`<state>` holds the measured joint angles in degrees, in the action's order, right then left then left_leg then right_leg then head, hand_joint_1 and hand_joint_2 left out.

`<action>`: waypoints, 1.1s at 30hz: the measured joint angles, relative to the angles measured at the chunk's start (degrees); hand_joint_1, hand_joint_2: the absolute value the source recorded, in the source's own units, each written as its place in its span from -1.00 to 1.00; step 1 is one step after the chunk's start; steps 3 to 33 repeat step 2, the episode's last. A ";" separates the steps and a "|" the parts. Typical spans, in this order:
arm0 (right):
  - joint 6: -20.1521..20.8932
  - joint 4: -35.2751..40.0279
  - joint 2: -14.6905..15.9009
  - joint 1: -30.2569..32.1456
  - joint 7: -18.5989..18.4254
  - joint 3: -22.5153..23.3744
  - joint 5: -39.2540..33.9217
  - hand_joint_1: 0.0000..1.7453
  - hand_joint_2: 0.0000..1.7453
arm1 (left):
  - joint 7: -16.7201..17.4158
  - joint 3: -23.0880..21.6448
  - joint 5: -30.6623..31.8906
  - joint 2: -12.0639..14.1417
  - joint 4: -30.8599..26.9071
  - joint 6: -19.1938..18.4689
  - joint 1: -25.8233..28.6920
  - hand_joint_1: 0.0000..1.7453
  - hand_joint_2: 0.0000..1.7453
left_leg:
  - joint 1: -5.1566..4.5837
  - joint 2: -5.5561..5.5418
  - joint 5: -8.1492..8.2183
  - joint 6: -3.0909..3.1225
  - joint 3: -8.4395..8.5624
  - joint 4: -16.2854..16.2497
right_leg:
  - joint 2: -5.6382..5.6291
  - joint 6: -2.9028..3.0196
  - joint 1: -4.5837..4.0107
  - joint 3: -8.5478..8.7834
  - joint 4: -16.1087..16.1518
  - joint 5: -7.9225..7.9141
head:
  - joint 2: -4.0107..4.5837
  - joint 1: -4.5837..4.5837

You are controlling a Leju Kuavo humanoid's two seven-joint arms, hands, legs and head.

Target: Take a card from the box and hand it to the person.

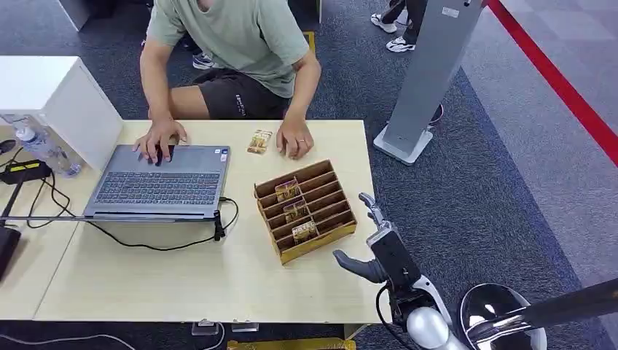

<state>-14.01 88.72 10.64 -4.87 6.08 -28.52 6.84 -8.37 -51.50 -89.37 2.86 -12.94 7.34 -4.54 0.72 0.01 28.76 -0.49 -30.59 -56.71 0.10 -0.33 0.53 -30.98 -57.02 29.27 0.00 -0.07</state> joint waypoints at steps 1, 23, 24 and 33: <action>0.13 -0.13 0.00 0.00 0.13 -0.02 0.18 -1.00 1.00 | 0.04 0.00 -0.11 -0.02 0.00 0.22 0.00 -1.00 -1.00 | 0.00 0.00 0.00 0.00 0.00 0.00 | 0.00 0.00 0.00 0.00 0.00 0.00 | 0.00 -0.02; 0.15 -0.26 0.00 0.00 0.26 0.00 0.33 -1.00 1.00 | 0.07 0.02 -0.22 -0.02 0.00 0.35 -0.01 -1.00 -1.00 | 0.00 0.00 0.00 0.00 0.00 0.00 | 0.00 0.00 0.00 0.00 0.00 0.00 | 0.00 -0.04; 0.15 -0.26 0.00 0.00 0.26 0.00 0.33 -1.00 1.00 | 0.07 0.02 -0.22 -0.02 0.00 0.35 -0.01 -1.00 -1.00 | 0.00 0.00 0.00 0.00 0.00 0.00 | 0.00 0.00 0.00 0.00 0.00 0.00 | 0.00 -0.04; 0.15 -0.26 0.00 0.00 0.26 0.00 0.33 -1.00 1.00 | 0.07 0.02 -0.22 -0.02 0.00 0.35 -0.01 -1.00 -1.00 | 0.00 0.00 0.00 0.00 0.00 0.00 | 0.00 0.00 0.00 0.00 0.00 0.00 | 0.00 -0.04</action>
